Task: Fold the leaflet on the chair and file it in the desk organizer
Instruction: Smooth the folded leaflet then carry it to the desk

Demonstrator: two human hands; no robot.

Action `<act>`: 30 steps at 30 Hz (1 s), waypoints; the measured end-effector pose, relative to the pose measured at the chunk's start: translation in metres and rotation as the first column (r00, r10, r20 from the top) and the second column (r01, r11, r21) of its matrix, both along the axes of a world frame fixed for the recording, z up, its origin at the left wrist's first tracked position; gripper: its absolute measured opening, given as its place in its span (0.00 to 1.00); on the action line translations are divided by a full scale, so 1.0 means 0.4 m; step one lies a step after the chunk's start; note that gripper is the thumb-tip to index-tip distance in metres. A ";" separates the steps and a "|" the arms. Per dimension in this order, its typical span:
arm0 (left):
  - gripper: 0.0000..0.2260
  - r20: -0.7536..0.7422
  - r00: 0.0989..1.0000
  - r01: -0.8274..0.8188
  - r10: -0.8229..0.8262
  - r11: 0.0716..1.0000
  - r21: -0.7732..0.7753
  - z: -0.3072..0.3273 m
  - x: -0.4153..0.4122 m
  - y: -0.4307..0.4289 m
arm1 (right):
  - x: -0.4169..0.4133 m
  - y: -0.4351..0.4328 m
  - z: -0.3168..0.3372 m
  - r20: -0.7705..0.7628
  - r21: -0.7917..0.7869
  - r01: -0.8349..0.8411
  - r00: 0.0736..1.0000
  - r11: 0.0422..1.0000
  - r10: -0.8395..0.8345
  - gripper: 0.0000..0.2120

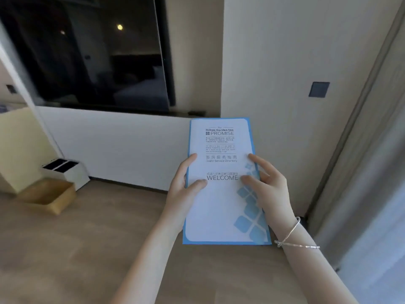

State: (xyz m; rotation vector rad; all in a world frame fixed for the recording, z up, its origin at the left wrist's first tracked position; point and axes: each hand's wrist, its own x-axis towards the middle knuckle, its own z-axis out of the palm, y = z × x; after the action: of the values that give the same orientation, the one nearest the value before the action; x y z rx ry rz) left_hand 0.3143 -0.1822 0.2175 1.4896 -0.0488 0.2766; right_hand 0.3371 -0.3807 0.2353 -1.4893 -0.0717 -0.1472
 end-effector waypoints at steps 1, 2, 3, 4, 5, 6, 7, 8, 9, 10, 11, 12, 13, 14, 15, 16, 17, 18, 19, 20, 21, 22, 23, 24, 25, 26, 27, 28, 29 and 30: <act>0.26 -0.017 0.998 -0.055 0.055 0.998 -0.004 -0.011 -0.008 0.038 | 0.015 0.043 -0.009 -0.010 0.005 -0.061 0.998 0.998 0.061 0.24; 0.26 -0.029 0.994 -0.107 0.107 0.994 -0.006 -0.018 -0.019 0.077 | 0.031 0.088 -0.017 -0.022 0.006 -0.121 0.992 0.993 0.122 0.24; 0.26 -0.040 0.986 -0.164 0.164 0.986 -0.003 -0.025 -0.030 0.116 | 0.046 0.134 -0.024 -0.034 0.007 -0.182 0.983 0.983 0.183 0.24; 0.26 -0.048 0.974 -0.221 0.221 0.975 0.001 -0.033 -0.042 0.155 | 0.059 0.181 -0.031 -0.048 0.008 -0.241 0.969 0.970 0.241 0.23; 0.27 -0.054 0.959 -0.279 0.279 0.960 0.006 -0.040 -0.053 0.194 | 0.073 0.229 -0.038 -0.060 0.009 -0.296 0.953 0.955 0.296 0.23; 0.27 -0.062 0.939 -0.337 0.337 0.941 0.009 -0.045 -0.063 0.230 | 0.087 0.274 -0.046 -0.067 0.010 -0.349 0.935 0.937 0.349 0.23; 0.27 -0.069 0.917 -0.394 0.394 0.919 0.006 -0.048 -0.074 0.263 | 0.102 0.320 -0.054 -0.073 0.013 -0.404 0.912 0.915 0.404 0.23; 0.27 -0.072 0.890 -0.452 0.450 0.892 -0.005 -0.053 -0.085 0.295 | 0.116 0.368 -0.062 -0.078 0.015 -0.462 0.884 0.887 0.462 0.23; 0.27 -0.076 0.860 -0.508 0.505 0.861 -0.021 -0.059 -0.096 0.325 | 0.131 0.417 -0.070 -0.081 0.015 -0.519 0.851 0.854 0.519 0.23; 0.27 -0.086 0.826 -0.562 0.557 0.826 -0.040 -0.066 -0.109 0.351 | 0.143 0.463 -0.078 -0.086 0.012 -0.576 0.814 0.817 0.575 0.23; 0.26 -0.096 0.788 -0.615 0.609 0.787 -0.053 -0.071 -0.124 0.374 | 0.153 0.509 -0.086 -0.093 0.020 -0.629 0.773 0.778 0.627 0.23; 0.26 -0.101 0.746 -0.666 0.659 0.744 -0.065 -0.077 -0.141 0.394 | 0.160 0.554 -0.094 -0.100 0.038 -0.677 0.729 0.735 0.677 0.23; 0.26 -0.109 0.700 -0.713 0.705 0.697 -0.071 -0.084 -0.157 0.413 | 0.165 0.597 -0.104 -0.108 0.058 -0.719 0.685 0.692 0.721 0.22; 0.26 -0.122 0.654 -0.756 0.746 0.651 -0.070 -0.092 -0.173 0.430 | 0.168 0.639 -0.117 -0.117 0.073 -0.755 0.642 0.651 0.758 0.22; 0.26 -0.134 0.609 -0.793 0.782 0.606 -0.067 -0.099 -0.188 0.447 | 0.169 0.680 -0.129 -0.127 0.089 -0.787 0.599 0.611 0.791 0.22; 0.26 -0.145 0.564 -0.825 0.813 0.561 -0.064 -0.106 -0.204 0.465 | 0.167 0.722 -0.140 -0.140 0.106 -0.815 0.556 0.570 0.820 0.22; 0.26 -0.158 0.518 -0.855 0.840 0.516 -0.061 -0.111 -0.219 0.484 | 0.163 0.763 -0.150 -0.150 0.119 -0.838 0.515 0.533 0.844 0.22; 0.26 -0.173 0.474 -0.880 0.863 0.471 -0.059 -0.115 -0.233 0.505 | 0.158 0.805 -0.160 -0.155 0.124 -0.860 0.477 0.496 0.865 0.22; 0.25 -0.186 0.432 -0.901 0.882 0.430 -0.053 -0.121 -0.246 0.526 | 0.152 0.846 -0.170 -0.159 0.125 -0.880 0.439 0.459 0.884 0.23; 0.25 -0.195 0.398 -0.917 0.897 0.396 -0.048 -0.128 -0.260 0.550 | 0.144 0.886 -0.177 -0.161 0.129 -0.896 0.403 0.424 0.901 0.23; 0.25 -0.202 0.371 -0.928 0.906 0.369 -0.051 -0.134 -0.272 0.576 | 0.137 0.928 -0.183 -0.163 0.134 -0.909 0.373 0.395 0.913 0.23; 0.25 -0.212 0.347 -0.938 0.914 0.342 -0.060 -0.140 -0.284 0.602 | 0.131 0.970 -0.189 -0.164 0.138 -0.919 0.346 0.369 0.924 0.24; 0.25 -0.223 0.324 -0.946 0.919 0.318 -0.064 -0.144 -0.295 0.630 | 0.125 1.014 -0.195 -0.166 0.139 -0.928 0.322 0.345 0.932 0.24; 0.24 -0.231 0.304 -0.953 0.924 0.297 -0.068 -0.149 -0.304 0.661 | 0.118 1.060 -0.201 -0.171 0.137 -0.937 0.298 0.322 0.939 0.24; 0.25 -0.235 0.286 -0.958 0.929 0.276 -0.074 -0.153 -0.312 0.694 | 0.111 1.108 -0.208 -0.175 0.133 -0.945 0.276 0.300 0.945 0.24; 0.25 -0.242 0.266 -0.964 0.933 0.253 -0.081 -0.158 -0.321 0.728 | 0.104 1.158 -0.217 -0.178 0.129 -0.951 0.255 0.280 0.950 0.24; 0.25 -0.250 0.243 -0.970 0.937 0.230 -0.084 -0.167 -0.330 0.767 | 0.096 1.208 -0.228 -0.183 0.123 -0.958 0.235 0.259 0.955 0.24; 0.25 -0.257 0.223 -0.974 0.940 0.207 -0.088 -0.177 -0.339 0.810 | 0.087 1.262 -0.239 -0.188 0.119 -0.964 0.213 0.238 0.959 0.24; 0.25 -0.260 0.208 -0.978 0.943 0.190 -0.090 -0.190 -0.350 0.857 | 0.077 1.319 -0.252 -0.192 0.118 -0.969 0.193 0.217 0.962 0.24; 0.25 -0.259 0.195 -0.980 0.946 0.178 -0.088 -0.201 -0.361 0.910 | 0.068 1.379 -0.263 -0.195 0.119 -0.973 0.174 0.200 0.965 0.24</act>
State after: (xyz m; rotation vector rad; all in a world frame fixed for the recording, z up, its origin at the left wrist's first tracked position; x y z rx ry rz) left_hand 0.1700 0.1819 0.1370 1.0712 1.1241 1.1969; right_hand 0.3642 0.1711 0.1300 -1.2015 -0.8610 1.1361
